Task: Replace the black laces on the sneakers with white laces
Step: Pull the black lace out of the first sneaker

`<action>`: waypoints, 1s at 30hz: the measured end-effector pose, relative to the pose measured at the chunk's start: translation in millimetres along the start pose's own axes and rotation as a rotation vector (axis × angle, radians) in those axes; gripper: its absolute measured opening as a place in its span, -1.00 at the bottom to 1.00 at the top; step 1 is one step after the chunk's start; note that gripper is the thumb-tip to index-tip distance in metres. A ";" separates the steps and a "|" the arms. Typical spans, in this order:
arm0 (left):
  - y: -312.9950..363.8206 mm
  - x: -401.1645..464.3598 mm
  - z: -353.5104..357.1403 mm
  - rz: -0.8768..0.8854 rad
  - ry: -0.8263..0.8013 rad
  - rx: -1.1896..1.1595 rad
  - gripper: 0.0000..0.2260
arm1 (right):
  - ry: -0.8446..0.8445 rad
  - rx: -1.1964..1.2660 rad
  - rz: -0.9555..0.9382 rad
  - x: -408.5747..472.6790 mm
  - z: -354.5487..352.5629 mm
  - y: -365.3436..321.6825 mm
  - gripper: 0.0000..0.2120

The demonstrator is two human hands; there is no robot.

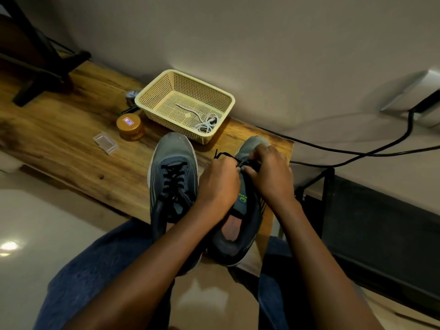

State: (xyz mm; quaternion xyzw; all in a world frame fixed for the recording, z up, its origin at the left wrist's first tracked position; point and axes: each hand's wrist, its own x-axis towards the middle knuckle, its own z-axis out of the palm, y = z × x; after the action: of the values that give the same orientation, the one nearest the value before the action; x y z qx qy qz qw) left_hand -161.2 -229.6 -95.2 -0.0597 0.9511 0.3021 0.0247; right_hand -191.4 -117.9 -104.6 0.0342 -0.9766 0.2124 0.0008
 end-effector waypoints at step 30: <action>0.9 0.9 -2.0 -0.021 -0.022 0.024 -0.80 | 0.062 0.003 -0.045 -0.5 2.0 1.5 -0.83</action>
State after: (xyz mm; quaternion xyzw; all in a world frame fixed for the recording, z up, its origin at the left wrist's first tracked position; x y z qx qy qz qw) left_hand -162.2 -230.2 -93.2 -0.0658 0.9536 0.2913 0.0391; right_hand -190.9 -117.3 -107.0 0.0494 -0.9748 0.2148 0.0355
